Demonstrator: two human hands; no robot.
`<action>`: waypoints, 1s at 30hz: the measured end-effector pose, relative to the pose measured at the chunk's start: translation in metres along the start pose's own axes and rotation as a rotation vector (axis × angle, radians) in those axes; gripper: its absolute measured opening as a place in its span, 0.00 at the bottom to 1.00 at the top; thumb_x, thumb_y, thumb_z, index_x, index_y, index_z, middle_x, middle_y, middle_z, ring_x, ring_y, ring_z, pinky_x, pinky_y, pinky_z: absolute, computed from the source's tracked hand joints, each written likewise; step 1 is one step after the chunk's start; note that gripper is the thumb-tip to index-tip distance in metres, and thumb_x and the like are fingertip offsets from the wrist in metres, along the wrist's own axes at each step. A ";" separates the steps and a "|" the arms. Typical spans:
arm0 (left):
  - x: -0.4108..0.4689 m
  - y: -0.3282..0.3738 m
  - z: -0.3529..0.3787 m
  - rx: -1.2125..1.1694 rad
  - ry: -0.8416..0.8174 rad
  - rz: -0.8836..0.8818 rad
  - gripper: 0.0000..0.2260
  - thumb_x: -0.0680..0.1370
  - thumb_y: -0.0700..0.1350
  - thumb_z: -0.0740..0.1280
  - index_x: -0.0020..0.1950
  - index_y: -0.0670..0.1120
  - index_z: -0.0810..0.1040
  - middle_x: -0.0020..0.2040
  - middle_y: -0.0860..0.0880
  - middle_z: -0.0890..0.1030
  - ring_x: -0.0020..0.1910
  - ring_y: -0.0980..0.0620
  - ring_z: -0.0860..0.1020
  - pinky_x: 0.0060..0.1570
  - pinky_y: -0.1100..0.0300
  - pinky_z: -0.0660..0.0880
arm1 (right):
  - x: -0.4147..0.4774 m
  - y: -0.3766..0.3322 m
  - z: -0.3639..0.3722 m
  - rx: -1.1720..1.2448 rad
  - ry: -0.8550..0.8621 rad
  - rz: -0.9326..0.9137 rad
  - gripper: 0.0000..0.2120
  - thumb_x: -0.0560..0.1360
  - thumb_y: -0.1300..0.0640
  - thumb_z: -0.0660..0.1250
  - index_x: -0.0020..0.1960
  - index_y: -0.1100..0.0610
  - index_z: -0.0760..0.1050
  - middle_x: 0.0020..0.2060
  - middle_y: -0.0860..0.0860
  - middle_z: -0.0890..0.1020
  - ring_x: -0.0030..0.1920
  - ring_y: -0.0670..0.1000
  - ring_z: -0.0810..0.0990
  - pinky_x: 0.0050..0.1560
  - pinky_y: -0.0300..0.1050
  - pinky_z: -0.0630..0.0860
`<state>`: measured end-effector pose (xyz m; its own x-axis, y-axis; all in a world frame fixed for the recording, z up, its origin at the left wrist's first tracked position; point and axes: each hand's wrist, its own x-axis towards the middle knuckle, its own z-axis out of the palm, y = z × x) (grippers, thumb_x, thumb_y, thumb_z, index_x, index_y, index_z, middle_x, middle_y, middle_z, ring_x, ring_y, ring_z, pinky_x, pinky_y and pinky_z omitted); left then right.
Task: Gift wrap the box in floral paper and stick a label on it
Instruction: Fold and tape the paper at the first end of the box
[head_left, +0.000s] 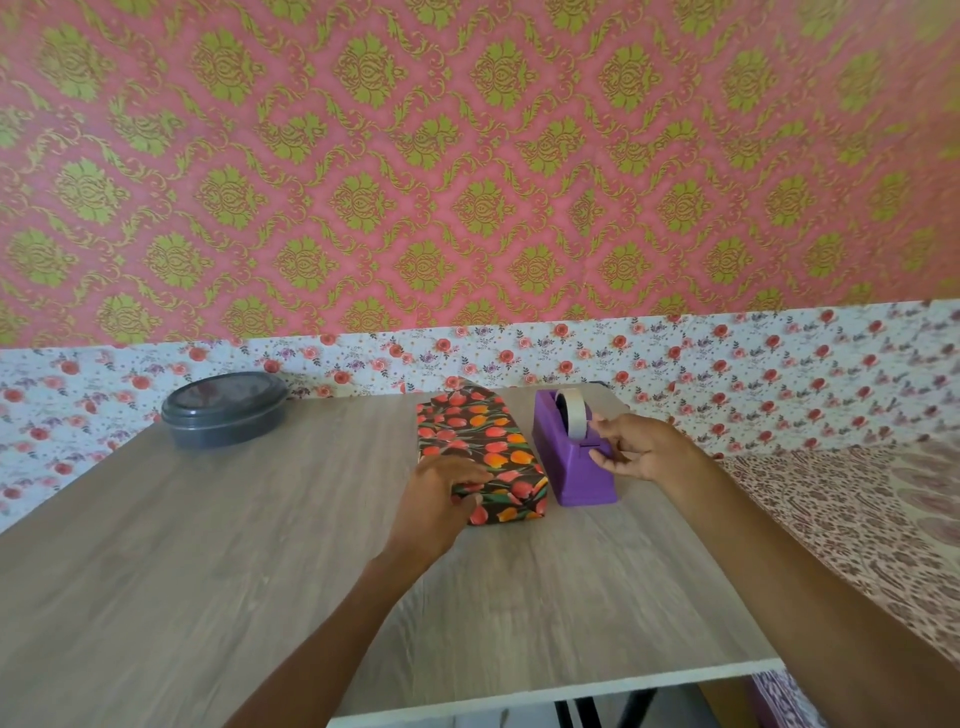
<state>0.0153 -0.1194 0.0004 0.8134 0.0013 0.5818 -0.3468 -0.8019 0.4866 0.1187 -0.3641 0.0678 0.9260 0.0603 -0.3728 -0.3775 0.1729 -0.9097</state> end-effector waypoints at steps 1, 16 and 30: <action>0.000 0.000 0.000 -0.001 0.000 0.001 0.13 0.72 0.35 0.74 0.55 0.47 0.85 0.54 0.54 0.84 0.50 0.66 0.75 0.49 0.83 0.66 | 0.001 0.003 -0.002 0.022 -0.001 -0.020 0.03 0.76 0.67 0.69 0.46 0.62 0.75 0.47 0.56 0.79 0.43 0.50 0.77 0.31 0.43 0.82; 0.001 -0.002 -0.001 -0.006 -0.030 -0.024 0.14 0.72 0.37 0.75 0.56 0.49 0.85 0.55 0.54 0.83 0.53 0.63 0.77 0.53 0.79 0.69 | 0.012 0.056 -0.007 -0.018 0.093 -0.356 0.10 0.71 0.65 0.73 0.49 0.70 0.81 0.42 0.59 0.83 0.45 0.55 0.82 0.56 0.49 0.77; 0.002 0.000 -0.003 -0.004 -0.056 -0.051 0.14 0.72 0.37 0.75 0.56 0.48 0.85 0.56 0.53 0.84 0.55 0.59 0.80 0.57 0.69 0.74 | 0.002 0.055 -0.005 -0.246 0.226 -0.462 0.06 0.68 0.62 0.77 0.34 0.56 0.82 0.40 0.54 0.86 0.45 0.55 0.84 0.52 0.52 0.80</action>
<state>0.0155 -0.1177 0.0042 0.8549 0.0081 0.5187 -0.3063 -0.7990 0.5174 0.0999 -0.3596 0.0157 0.9805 -0.1841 0.0691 0.0504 -0.1043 -0.9933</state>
